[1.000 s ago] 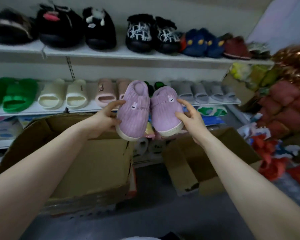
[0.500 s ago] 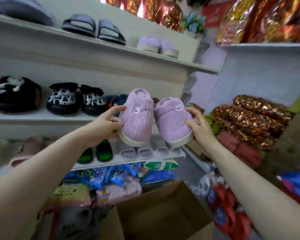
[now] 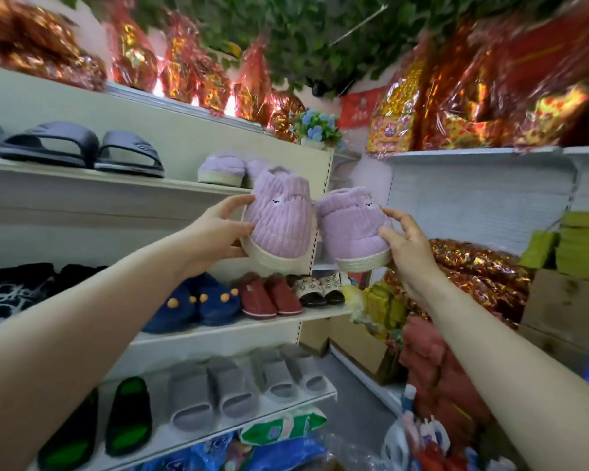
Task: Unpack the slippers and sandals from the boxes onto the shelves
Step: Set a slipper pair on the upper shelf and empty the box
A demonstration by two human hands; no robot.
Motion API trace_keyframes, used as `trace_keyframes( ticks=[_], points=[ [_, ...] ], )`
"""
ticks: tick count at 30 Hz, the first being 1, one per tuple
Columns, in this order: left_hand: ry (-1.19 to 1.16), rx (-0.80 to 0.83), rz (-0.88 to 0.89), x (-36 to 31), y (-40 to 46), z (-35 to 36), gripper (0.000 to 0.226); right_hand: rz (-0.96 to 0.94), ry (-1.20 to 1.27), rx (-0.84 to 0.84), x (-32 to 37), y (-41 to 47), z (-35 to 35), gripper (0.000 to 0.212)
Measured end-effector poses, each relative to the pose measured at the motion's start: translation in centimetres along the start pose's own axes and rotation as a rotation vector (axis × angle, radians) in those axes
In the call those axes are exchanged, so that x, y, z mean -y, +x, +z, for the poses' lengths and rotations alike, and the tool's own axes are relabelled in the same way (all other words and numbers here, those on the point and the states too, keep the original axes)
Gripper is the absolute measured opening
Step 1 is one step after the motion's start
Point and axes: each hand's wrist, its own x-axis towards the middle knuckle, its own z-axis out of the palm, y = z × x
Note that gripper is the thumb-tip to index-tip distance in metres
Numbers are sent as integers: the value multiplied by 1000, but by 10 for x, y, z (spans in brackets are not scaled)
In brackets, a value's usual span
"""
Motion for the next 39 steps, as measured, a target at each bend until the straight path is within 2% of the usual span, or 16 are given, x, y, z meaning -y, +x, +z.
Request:
trace_keyframes(
  ticks=[8, 13, 16, 19, 23, 25, 27, 29, 31, 32, 36, 39],
  points=[
    [13, -9, 16, -8, 80, 48, 47, 6, 165, -74, -22, 87, -30, 31],
    [-32, -49, -12, -6, 143, 92, 44, 77, 251, 9, -49, 173, -47, 30],
    [-44, -113, -59, -5, 183, 119, 43, 168, 263, 115, -64, 226, -53, 29],
    [14, -149, -103, -3, 219, 140, 35, 206, 283, 167, -76, 268, -54, 19],
    [17, -286, -99, 1, 254, 160, 18, 183, 119, 193, -101, 318, -45, 31],
    [191, -410, -49, 5, 270, 169, 19, 78, -110, 170, -114, 335, -42, 37],
    [670, -486, 7, 9, 278, 172, 37, -11, -310, 153, -124, 337, -42, 42],
    [990, -395, 104, 17, 278, 177, 66, -44, -357, 141, -131, 336, -45, 46],
    [1083, -260, 171, 29, 276, 180, 87, -101, -347, 173, -136, 330, -46, 49],
    [1126, -245, 209, 35, 276, 181, 89, -151, -352, 193, -139, 328, -46, 50],
    [1188, -321, 364, 48, 288, 181, 69, -327, -412, 205, -141, 326, -39, 54],
    [1272, -332, 375, 51, 298, 177, 62, -398, -536, 200, -133, 333, -37, 64]
  ],
)
